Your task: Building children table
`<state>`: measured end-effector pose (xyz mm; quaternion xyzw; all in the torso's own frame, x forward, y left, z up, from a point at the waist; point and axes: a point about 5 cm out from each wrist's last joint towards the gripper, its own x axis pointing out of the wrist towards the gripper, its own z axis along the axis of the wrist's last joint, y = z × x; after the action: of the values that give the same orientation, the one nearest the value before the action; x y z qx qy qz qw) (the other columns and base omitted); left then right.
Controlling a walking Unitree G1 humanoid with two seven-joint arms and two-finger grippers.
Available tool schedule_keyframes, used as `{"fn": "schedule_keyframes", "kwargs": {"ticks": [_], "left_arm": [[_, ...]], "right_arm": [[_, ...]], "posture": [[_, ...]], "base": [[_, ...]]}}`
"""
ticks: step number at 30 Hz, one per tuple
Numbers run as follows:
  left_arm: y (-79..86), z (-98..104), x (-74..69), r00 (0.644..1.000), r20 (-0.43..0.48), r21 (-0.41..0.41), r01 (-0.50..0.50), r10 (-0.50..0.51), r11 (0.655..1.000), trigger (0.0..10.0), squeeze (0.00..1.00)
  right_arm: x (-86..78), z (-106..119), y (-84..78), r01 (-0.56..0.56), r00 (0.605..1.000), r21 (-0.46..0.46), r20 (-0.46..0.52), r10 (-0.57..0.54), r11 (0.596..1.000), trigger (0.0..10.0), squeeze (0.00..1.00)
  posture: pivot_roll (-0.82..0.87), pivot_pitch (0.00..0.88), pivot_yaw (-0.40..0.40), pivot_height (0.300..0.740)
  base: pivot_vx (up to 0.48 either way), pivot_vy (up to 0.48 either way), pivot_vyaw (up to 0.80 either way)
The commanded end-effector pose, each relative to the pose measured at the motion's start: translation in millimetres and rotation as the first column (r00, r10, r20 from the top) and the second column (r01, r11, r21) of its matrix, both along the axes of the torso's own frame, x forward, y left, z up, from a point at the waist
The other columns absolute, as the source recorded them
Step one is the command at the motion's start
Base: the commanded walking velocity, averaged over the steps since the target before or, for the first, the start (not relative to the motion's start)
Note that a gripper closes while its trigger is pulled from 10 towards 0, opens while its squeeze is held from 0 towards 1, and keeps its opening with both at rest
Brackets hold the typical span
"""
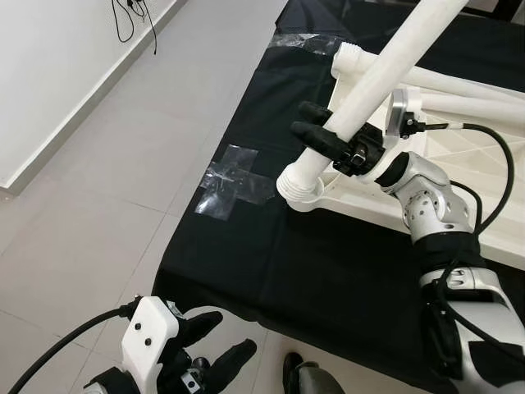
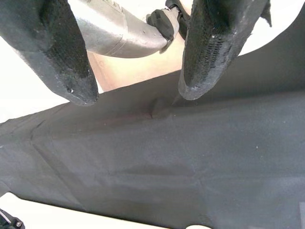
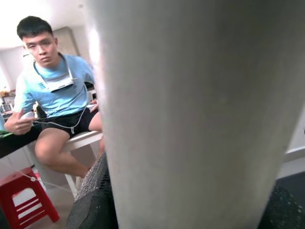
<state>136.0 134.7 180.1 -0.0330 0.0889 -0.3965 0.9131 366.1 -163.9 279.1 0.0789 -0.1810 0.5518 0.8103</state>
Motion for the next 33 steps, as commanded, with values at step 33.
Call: {"fn": "schedule_keyframes", "kwargs": {"ticks": [33], "left_arm": [[0.3, -3, 1.8, 1.000, -0.009, 0.018, 0.004, -0.004, 1.000, 10.0, 0.00]], "right_arm": [[-18.6, -62, 26.2, 0.048, 0.987, -0.588, 0.151, 0.050, 0.807, 10.0, 0.00]], "posture": [[0.08, 0.347, -0.039, 0.740]], "base": [[0.000, 0.000, 0.00]]}}
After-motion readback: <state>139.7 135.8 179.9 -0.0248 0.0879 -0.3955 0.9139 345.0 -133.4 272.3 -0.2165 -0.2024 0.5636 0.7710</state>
